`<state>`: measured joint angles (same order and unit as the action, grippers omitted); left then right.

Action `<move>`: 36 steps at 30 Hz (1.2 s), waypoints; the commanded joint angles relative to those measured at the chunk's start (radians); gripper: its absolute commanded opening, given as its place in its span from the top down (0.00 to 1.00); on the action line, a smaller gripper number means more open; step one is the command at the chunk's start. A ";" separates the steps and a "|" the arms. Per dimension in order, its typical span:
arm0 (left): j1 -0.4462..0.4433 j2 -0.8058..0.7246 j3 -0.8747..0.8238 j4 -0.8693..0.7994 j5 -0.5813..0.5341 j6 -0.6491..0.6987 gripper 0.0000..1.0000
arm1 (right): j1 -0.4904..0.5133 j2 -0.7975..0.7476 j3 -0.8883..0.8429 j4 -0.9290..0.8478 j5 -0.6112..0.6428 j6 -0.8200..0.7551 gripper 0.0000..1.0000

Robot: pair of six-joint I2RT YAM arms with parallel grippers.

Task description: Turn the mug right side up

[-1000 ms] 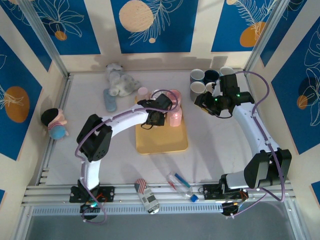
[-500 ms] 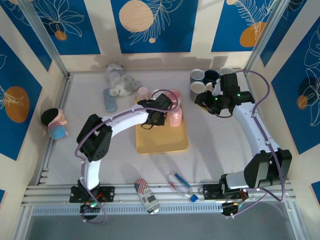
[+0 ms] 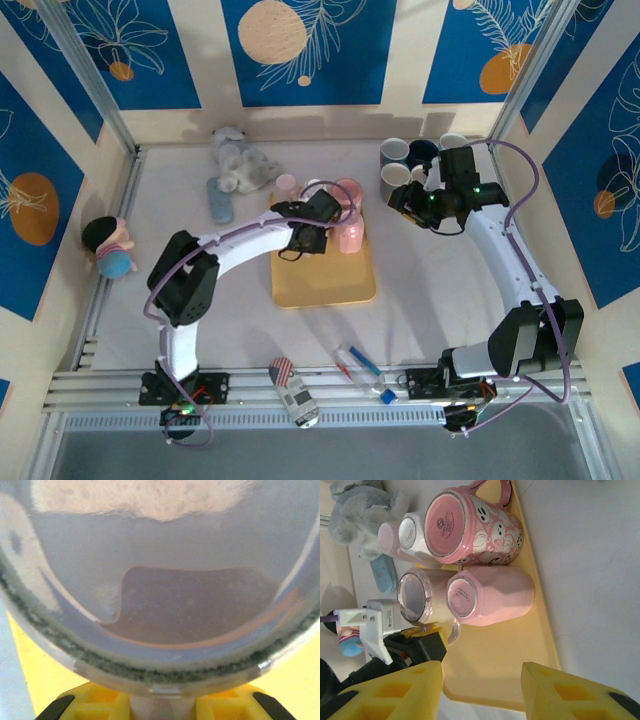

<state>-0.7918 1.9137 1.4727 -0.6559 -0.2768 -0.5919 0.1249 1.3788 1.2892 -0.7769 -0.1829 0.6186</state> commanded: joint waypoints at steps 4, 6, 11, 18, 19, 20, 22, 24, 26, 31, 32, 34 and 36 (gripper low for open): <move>-0.007 -0.189 -0.075 0.065 0.064 0.061 1.00 | 0.017 -0.003 0.022 -0.016 -0.026 -0.011 0.54; -0.006 -0.243 -0.112 0.088 0.105 0.072 1.00 | 0.023 -0.004 0.023 -0.014 -0.026 -0.007 0.54; -0.006 -0.392 -0.206 0.163 0.195 0.105 1.00 | 0.034 0.000 0.025 -0.010 -0.034 0.000 0.54; 0.016 -0.592 -0.339 0.316 0.281 0.173 1.00 | 0.036 -0.001 0.024 0.005 -0.081 0.013 0.54; 0.026 -0.614 -0.363 0.348 0.303 0.181 1.00 | 0.035 -0.003 0.024 0.008 -0.089 0.014 0.54; 0.041 -0.637 -0.386 0.384 0.332 0.184 1.00 | 0.037 -0.004 0.021 0.014 -0.099 0.014 0.54; 0.085 -0.668 -0.427 0.438 0.403 0.163 1.00 | 0.036 -0.009 0.013 0.033 -0.125 0.013 0.54; 0.141 -0.697 -0.472 0.512 0.506 0.114 1.00 | 0.035 -0.013 0.004 0.058 -0.168 0.005 0.54; 0.197 -0.727 -0.532 0.620 0.596 0.046 1.00 | 0.034 -0.021 -0.017 0.099 -0.227 -0.003 0.53; 0.319 -0.769 -0.683 0.967 0.758 -0.191 1.00 | 0.031 -0.039 -0.066 0.178 -0.334 0.003 0.53; 0.335 -0.763 -0.698 1.018 0.787 -0.221 1.00 | 0.031 -0.038 -0.071 0.185 -0.350 0.003 0.53; 0.352 -0.749 -0.715 1.082 0.822 -0.267 1.00 | 0.032 -0.043 -0.082 0.202 -0.371 0.003 0.54; 0.359 -0.735 -0.731 1.151 0.842 -0.306 1.00 | 0.031 -0.042 -0.091 0.230 -0.402 0.007 0.54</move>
<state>-0.4404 1.1942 0.7330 0.1452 0.4305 -0.7956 0.1551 1.3647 1.2148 -0.6018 -0.4881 0.6235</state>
